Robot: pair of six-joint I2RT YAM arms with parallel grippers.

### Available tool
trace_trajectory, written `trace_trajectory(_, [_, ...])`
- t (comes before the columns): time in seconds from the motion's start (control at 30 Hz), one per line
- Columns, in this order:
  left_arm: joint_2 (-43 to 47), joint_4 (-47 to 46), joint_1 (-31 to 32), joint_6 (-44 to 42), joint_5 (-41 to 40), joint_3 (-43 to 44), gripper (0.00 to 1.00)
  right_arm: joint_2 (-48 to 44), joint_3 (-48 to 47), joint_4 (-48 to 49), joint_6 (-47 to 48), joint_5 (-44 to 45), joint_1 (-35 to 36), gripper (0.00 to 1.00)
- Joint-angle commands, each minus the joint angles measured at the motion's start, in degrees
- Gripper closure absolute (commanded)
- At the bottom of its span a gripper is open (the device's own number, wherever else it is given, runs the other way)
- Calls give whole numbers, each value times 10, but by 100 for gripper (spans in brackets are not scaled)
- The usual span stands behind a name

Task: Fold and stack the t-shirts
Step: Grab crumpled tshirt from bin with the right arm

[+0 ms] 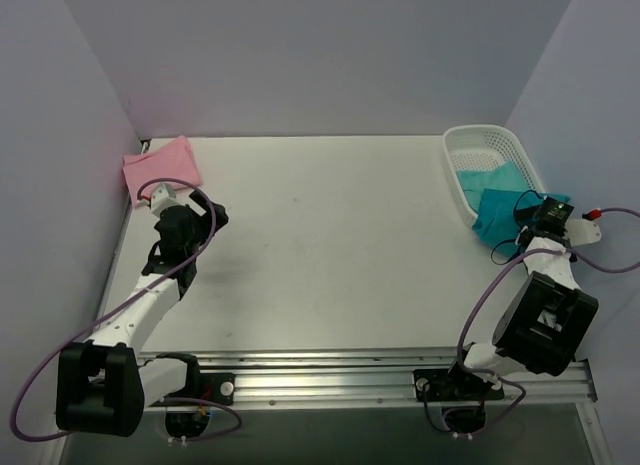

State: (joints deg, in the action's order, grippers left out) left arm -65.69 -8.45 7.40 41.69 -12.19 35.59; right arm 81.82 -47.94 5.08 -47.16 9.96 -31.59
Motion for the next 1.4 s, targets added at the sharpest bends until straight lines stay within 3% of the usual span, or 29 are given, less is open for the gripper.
trace_trajectory(0.0, [14,-26,-5,-1,-7,-3,6,21,-22,17,-9,4,4,2])
trace_trajectory(0.17, [8,-32,-5,0,-8,-5,6,40,-29,21,-7,27,2,3])
trace_trajectory(0.27, [0,-39,-4,1,-4,-5,6,58,-34,30,-7,27,-3,11])
trace_trajectory(0.37, [-11,-45,-5,2,1,-3,6,68,-37,39,-2,16,-7,52])
trace_trajectory(0.4, [-15,-46,-5,2,1,-3,6,70,-36,40,-2,13,-7,85])
trace_trajectory(0.43, [-19,-47,-5,3,2,-2,6,71,-36,38,-2,13,-7,100])
trace_trajectory(0.77, [-37,-60,-5,8,16,3,6,-22,-26,18,0,15,16,100])
trace_trajectory(0.87, [-35,-62,-5,8,17,1,6,-88,-34,-9,-3,57,88,100])
trace_trajectory(1.1, [-20,-50,-5,8,3,0,5,-165,-90,-25,-33,153,417,100])
trace_trajectory(1.13, [-9,-48,-5,8,-3,-1,5,-160,-98,1,-29,151,497,100])
trace_trajectory(1.3, [28,-25,-7,2,-36,-9,5,-71,-192,75,73,148,703,100])
trace_trajectory(1.33, [37,-21,-8,1,-38,-10,5,-55,-211,59,86,166,719,81])
trace_trajectory(1.37, [43,-18,-9,-1,-39,-11,5,-21,-232,34,92,185,735,46])
